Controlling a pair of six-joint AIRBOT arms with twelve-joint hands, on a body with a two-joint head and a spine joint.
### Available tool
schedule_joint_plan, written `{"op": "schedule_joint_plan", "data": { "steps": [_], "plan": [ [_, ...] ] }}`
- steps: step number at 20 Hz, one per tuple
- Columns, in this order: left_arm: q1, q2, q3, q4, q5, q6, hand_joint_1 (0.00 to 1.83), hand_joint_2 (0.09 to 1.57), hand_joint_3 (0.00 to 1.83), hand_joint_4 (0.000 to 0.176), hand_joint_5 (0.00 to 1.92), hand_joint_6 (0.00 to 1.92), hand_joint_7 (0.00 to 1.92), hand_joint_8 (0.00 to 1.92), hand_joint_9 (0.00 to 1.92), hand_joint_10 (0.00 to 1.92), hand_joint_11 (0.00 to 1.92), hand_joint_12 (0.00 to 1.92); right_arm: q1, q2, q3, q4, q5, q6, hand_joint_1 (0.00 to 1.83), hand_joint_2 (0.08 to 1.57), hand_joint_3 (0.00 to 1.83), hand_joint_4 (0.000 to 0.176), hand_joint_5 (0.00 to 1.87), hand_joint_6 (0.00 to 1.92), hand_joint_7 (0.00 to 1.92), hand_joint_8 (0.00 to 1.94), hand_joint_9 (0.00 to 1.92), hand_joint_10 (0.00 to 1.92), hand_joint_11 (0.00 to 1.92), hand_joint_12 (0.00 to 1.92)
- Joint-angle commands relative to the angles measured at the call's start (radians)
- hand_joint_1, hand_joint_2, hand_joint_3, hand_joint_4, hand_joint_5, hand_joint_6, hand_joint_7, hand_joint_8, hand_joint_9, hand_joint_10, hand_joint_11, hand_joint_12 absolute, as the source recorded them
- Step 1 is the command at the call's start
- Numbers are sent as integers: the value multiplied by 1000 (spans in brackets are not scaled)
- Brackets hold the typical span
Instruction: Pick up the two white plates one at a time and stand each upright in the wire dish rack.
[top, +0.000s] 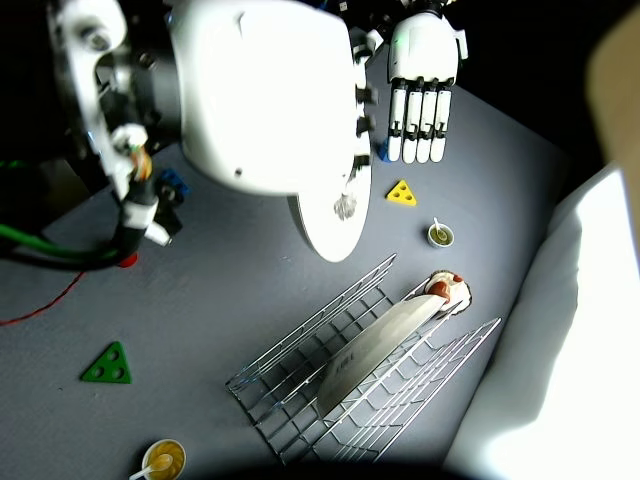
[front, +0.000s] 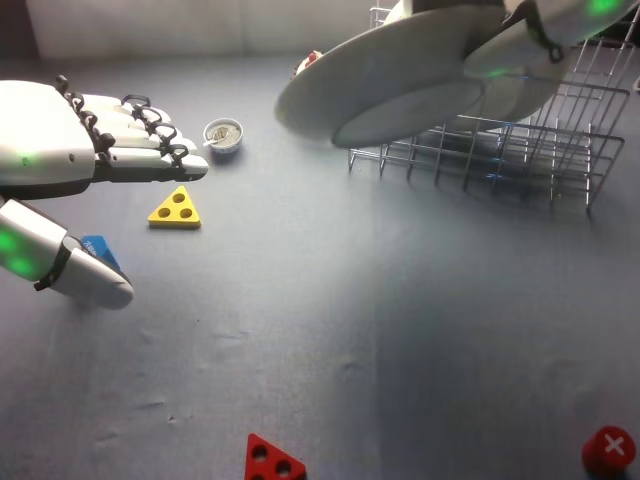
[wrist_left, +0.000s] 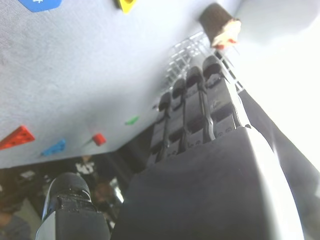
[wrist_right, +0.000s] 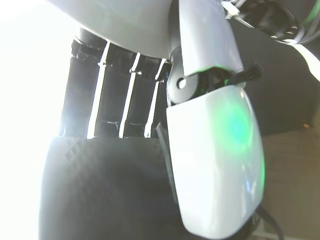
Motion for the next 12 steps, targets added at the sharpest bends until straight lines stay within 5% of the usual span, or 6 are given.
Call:
{"op": "schedule_joint_plan", "data": {
  "steps": [1, 7, 12],
  "plan": [
    [-9, 6, 0, -56, -46, -1, 0, 914, 1, 0, 53, 2, 80, 2, 77, 0, 77, 12, 28, 10, 6, 51, -7, 17, 1492, 1065, 0, 0, 944, 949, 1036, 605, 1104, 788, 979, 1423],
    [-8, 2, 1, -44, -45, -1, 0, 913, 0, 0, 45, 3, 75, 6, 80, 9, 78, 11, 118, 55, 18, 45, -13, -20, 1499, 1031, 0, 0, 996, 900, 1140, 447, 1241, 539, 1032, 1329],
    [-7, 4, 1, -37, -67, -1, 0, 923, 4, 0, 44, 5, 71, 6, 75, 4, 67, 6, 130, 63, 27, 90, -2, 17, 1494, 1056, 0, 0, 952, 946, 1090, 504, 1134, 729, 994, 1393]
  ]
}}
